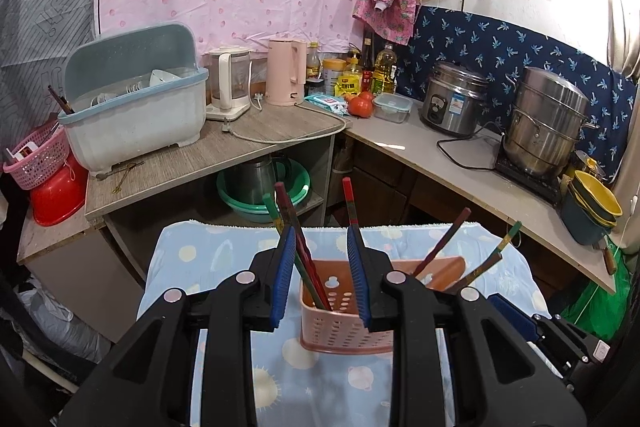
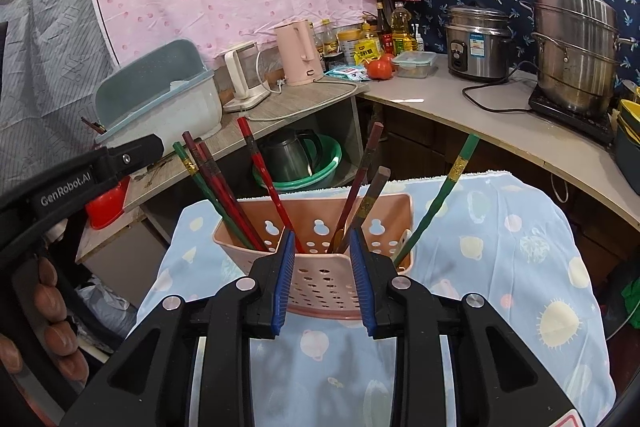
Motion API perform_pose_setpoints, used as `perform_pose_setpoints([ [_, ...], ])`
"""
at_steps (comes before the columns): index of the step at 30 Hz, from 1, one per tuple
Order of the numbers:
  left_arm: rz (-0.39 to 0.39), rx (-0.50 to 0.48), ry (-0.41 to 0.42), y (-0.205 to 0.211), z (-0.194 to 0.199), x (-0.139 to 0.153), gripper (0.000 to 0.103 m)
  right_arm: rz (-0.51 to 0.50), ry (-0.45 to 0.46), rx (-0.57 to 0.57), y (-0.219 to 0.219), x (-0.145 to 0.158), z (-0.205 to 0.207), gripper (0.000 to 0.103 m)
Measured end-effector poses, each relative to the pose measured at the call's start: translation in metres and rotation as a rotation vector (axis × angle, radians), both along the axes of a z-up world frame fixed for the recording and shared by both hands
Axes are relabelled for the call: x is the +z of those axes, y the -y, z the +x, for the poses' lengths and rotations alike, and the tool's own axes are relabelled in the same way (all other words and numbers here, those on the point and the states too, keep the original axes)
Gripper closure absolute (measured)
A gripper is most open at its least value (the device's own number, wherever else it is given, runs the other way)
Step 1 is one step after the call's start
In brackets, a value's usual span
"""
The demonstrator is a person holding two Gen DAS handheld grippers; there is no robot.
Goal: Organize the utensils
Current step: 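Lower the green chopstick into the pink holder while the right gripper lowers the spoon in, then open both grippers and withdraw them from the pink holder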
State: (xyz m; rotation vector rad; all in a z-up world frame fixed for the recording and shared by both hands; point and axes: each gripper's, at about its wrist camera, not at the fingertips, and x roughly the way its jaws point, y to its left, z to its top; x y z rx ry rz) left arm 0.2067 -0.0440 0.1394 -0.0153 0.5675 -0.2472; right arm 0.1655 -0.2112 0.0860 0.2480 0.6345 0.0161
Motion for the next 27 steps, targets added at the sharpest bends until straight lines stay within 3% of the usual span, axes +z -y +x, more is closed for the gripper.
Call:
perform_pose_setpoints([
  [5, 0.017, 0.003, -0.002, 0.000, -0.013, -0.006, 0.071, -0.005, 0.006, -0.009, 0.000, 0.002, -0.014, 0.066],
  [12, 0.027, 0.006, -0.020, -0.001, -0.031, -0.015, 0.068, -0.024, 0.006, -0.019, -0.001, 0.004, -0.034, 0.063],
  [27, 0.065, 0.035, -0.082, -0.005, -0.069, -0.051, 0.039, -0.083, -0.053, -0.043, 0.003, -0.017, -0.065, 0.054],
])
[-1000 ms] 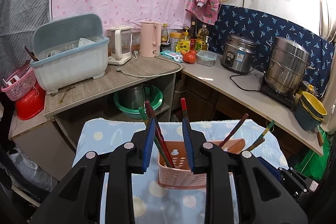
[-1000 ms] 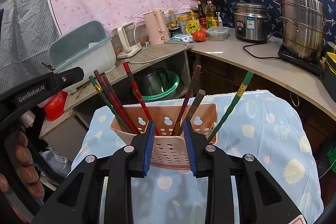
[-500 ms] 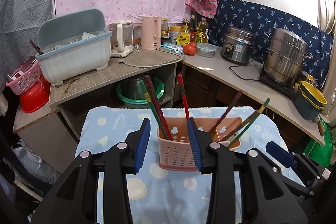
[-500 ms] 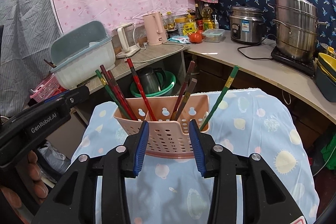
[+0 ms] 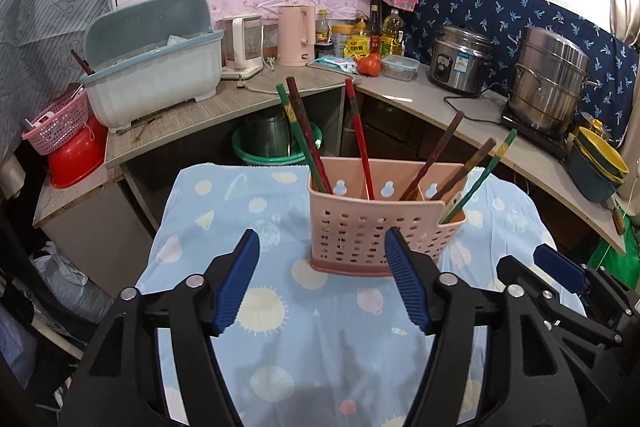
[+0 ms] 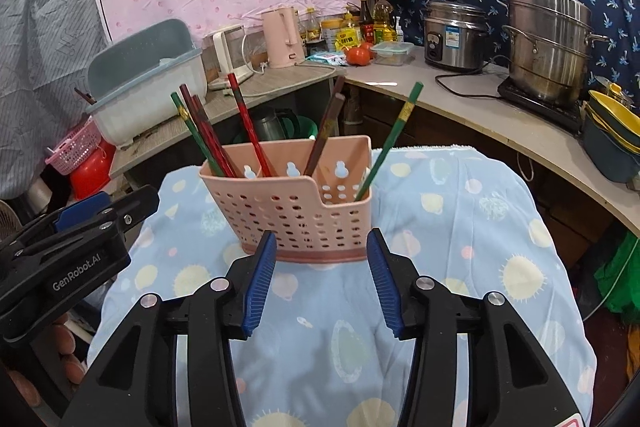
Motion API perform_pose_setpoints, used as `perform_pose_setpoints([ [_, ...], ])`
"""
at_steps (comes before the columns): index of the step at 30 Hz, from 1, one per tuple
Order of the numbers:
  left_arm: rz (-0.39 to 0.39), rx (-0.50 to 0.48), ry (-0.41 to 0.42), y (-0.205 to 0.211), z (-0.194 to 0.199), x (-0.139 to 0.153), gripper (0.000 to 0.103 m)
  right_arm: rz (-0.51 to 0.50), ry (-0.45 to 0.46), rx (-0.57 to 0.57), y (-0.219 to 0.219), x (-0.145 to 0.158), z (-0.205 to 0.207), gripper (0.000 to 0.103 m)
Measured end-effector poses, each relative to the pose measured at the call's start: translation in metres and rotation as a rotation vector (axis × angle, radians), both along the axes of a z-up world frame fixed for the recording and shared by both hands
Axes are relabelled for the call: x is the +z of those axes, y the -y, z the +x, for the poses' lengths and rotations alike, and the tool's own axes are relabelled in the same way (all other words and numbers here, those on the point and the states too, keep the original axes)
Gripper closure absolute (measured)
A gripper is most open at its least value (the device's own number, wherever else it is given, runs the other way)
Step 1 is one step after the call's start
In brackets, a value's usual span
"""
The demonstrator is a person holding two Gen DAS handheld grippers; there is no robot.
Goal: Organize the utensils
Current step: 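Open both grippers and withdraw them from the pink holder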
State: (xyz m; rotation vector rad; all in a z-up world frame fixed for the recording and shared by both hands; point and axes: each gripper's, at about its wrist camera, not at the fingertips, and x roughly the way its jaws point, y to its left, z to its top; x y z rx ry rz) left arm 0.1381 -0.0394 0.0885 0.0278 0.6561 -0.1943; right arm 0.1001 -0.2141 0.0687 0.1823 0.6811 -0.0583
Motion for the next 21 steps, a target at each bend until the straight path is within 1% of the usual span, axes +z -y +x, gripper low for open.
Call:
perform_pose_setpoints([
  [2, 0.002, 0.007, -0.006, -0.001, -0.004, -0.004, 0.035, -0.007, -0.006, -0.002, 0.000, -0.001, -0.003, 0.052],
  [7, 0.011, 0.014, -0.025, -0.003, -0.008, -0.012, 0.035, -0.033, -0.010, -0.014, -0.001, -0.002, -0.011, 0.042],
  [9, 0.017, 0.018, -0.032, -0.003, -0.010, -0.015, 0.033, -0.047, -0.008, -0.014, -0.002, -0.001, -0.014, 0.035],
  [10, 0.020, 0.021, -0.034, -0.004, -0.010, -0.016, 0.029, -0.054, -0.008, -0.014, -0.003, 0.000, -0.015, 0.032],
  [16, 0.032, 0.026, -0.038, -0.005, -0.017, -0.020, 0.024, -0.057, -0.016, -0.006, -0.003, 0.000, -0.018, 0.021],
  [20, 0.044, 0.033, -0.043, -0.006, -0.019, -0.024, 0.018, -0.073, -0.020, -0.005, -0.005, -0.001, -0.021, 0.019],
  [21, 0.044, 0.036, -0.046, -0.006, -0.020, -0.025, 0.018, -0.075, -0.023, -0.005, -0.005, -0.001, -0.021, 0.018],
])
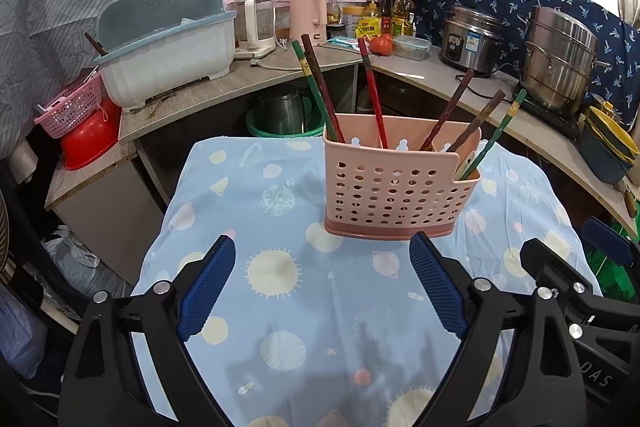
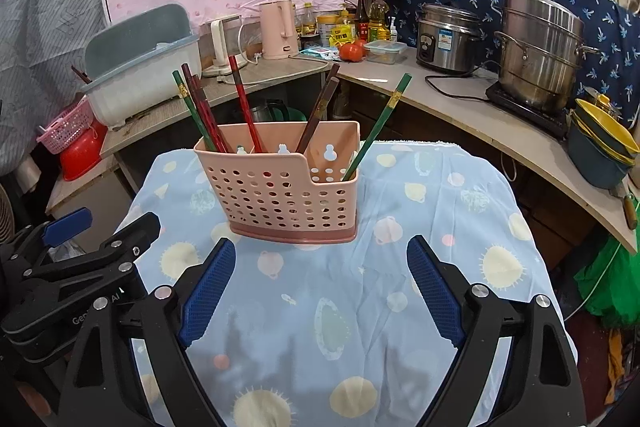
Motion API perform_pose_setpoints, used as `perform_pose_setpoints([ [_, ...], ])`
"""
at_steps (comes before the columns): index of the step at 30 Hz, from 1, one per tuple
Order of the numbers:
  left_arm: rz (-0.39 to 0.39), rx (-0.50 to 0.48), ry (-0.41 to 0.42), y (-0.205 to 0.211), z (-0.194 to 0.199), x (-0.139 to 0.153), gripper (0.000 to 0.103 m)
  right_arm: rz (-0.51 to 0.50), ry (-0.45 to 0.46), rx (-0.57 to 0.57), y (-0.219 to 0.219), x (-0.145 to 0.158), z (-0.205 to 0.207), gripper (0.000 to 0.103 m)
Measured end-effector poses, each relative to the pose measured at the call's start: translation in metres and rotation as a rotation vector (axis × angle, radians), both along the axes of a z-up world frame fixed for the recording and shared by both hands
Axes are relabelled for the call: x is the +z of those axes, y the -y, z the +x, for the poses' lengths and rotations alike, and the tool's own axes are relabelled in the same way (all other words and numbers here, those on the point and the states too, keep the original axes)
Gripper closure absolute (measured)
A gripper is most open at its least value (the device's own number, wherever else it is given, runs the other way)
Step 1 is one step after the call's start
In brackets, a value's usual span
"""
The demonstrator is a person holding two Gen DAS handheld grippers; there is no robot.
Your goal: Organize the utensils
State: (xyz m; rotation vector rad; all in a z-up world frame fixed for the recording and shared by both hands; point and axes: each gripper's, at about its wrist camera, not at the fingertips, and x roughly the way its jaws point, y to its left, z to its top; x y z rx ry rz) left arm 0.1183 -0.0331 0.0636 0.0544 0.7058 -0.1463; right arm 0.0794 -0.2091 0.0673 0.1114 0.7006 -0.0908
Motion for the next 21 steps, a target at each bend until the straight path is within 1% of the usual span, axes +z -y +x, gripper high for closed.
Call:
perform_pose_setpoints([
  [2, 0.003, 0.003, -0.006, -0.001, -0.001, -0.002, 0.017, -0.001, -0.004, -0.001, 0.000, -0.001, 0.000, 0.018],
  [4, 0.009, 0.010, -0.010, -0.001, -0.001, -0.004, 0.016, -0.001, -0.009, -0.007, 0.000, -0.002, -0.001, 0.013],
  [5, 0.012, 0.015, -0.014, -0.002, -0.001, -0.005, 0.015, 0.000, -0.013, -0.009, 0.001, -0.002, -0.001, 0.007],
  [11, 0.021, 0.026, -0.028, -0.003, -0.001, -0.010, 0.010, -0.007, -0.020, -0.019, 0.003, -0.006, -0.001, 0.007],
  [21, 0.021, 0.036, -0.040, -0.005, 0.000, -0.013, 0.008, 0.006, -0.029, -0.028, 0.006, -0.009, -0.001, 0.007],
])
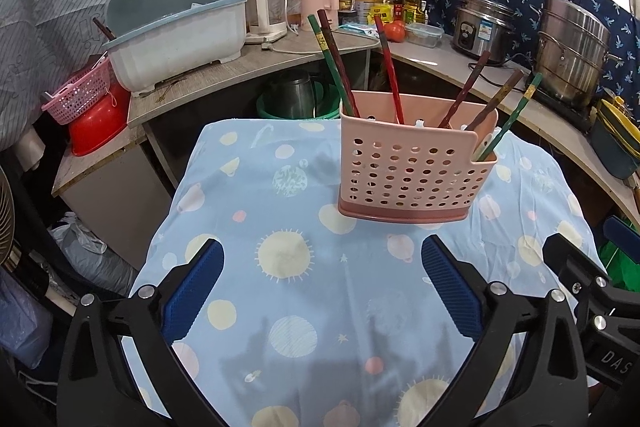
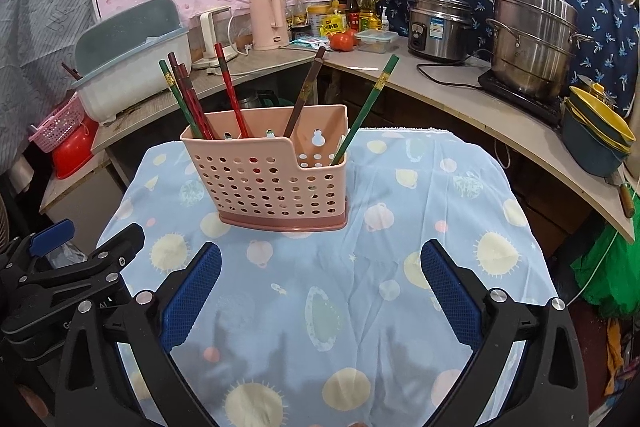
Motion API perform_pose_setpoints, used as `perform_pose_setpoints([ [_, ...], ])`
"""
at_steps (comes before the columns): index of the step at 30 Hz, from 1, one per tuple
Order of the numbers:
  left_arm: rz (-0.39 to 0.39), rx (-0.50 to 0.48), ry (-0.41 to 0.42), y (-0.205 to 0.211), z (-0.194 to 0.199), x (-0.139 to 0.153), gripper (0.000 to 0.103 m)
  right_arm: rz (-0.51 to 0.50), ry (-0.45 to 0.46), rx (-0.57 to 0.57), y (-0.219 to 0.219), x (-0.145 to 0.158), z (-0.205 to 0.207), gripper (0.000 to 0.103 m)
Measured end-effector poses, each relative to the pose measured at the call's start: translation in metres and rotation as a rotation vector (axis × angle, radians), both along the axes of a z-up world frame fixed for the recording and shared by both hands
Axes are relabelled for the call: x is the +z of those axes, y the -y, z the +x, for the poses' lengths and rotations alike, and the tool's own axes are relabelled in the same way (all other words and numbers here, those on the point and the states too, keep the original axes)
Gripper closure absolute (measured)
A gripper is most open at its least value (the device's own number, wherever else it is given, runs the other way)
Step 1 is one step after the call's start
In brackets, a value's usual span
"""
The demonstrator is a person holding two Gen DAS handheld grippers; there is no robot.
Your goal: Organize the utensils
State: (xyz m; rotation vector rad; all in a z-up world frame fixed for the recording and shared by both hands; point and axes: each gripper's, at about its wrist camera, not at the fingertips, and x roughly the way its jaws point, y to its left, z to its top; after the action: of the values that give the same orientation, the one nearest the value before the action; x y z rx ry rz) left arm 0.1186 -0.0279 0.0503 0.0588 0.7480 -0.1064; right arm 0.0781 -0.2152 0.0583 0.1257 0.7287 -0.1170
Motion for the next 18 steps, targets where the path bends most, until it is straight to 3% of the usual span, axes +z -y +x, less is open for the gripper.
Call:
perform_pose_setpoints([
  [18, 0.007, 0.007, 0.001, -0.0004, -0.0008, -0.0013, 0.007, -0.003, -0.008, 0.007, -0.0038, -0.0037, 0.0013, 0.007],
])
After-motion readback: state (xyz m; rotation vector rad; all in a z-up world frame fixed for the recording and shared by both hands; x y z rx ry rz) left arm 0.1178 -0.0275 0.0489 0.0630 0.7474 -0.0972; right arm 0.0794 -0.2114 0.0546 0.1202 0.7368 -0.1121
